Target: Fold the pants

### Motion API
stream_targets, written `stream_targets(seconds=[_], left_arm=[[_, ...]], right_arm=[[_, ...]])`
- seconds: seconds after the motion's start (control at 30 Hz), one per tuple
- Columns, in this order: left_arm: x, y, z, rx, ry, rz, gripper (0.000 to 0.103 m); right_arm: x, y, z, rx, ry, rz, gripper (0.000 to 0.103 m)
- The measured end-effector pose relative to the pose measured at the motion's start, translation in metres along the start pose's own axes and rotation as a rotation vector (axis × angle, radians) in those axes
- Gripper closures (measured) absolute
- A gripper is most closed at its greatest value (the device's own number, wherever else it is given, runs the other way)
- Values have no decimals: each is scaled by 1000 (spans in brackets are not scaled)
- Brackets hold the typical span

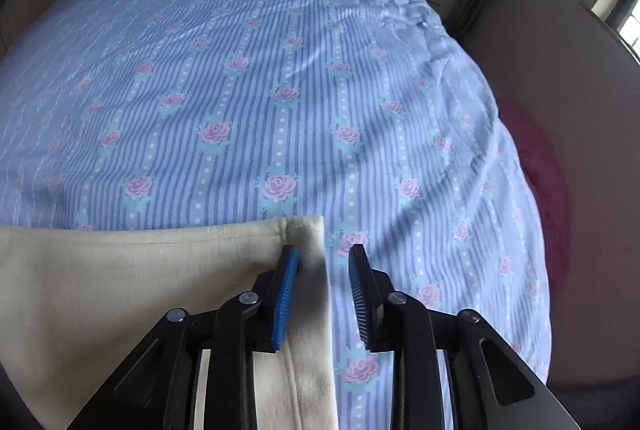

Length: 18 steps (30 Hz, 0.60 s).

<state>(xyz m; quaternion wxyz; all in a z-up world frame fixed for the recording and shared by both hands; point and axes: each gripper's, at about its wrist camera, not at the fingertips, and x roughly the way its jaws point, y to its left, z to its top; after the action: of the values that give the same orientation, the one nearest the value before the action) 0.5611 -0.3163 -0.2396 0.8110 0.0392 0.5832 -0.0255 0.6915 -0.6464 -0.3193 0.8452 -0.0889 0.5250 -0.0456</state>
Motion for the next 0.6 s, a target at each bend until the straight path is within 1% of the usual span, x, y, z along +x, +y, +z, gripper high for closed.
stream_targets(seconds=[0.07, 0.1, 0.17, 0.3, 0.33, 0.4, 0.47, 0.53, 0.6], left_arm=[[-14, 8, -13, -19, -12, 9, 24], [-22, 12, -20, -27, -17, 9, 24], [-39, 19, -37, -43, -31, 18, 24], [-74, 40, -80, -111, -56, 33, 23], [-82, 47, -92, -136, -57, 37, 23], [-97, 62, -117, -182, -57, 42, 23], [-112, 80, -144, -228, -59, 65, 23], [-125, 101, -172, -278, -54, 84, 22], [-136, 126, -200, -324, -42, 103, 22]], right_arm=[[-38, -7, -4, 21, -79, 1, 38], [-57, -10, -7, 23, -110, 7, 38], [-93, -11, -17, 15, -137, 8, 38], [-164, 14, -50, -94, -200, 69, 38], [-180, 22, -60, -107, -210, 95, 38], [-208, 41, -79, -119, -208, 199, 38], [-231, 65, -101, -129, -204, 300, 38], [-249, 93, -120, -154, -194, 391, 38], [-263, 123, -137, -183, -186, 465, 38]])
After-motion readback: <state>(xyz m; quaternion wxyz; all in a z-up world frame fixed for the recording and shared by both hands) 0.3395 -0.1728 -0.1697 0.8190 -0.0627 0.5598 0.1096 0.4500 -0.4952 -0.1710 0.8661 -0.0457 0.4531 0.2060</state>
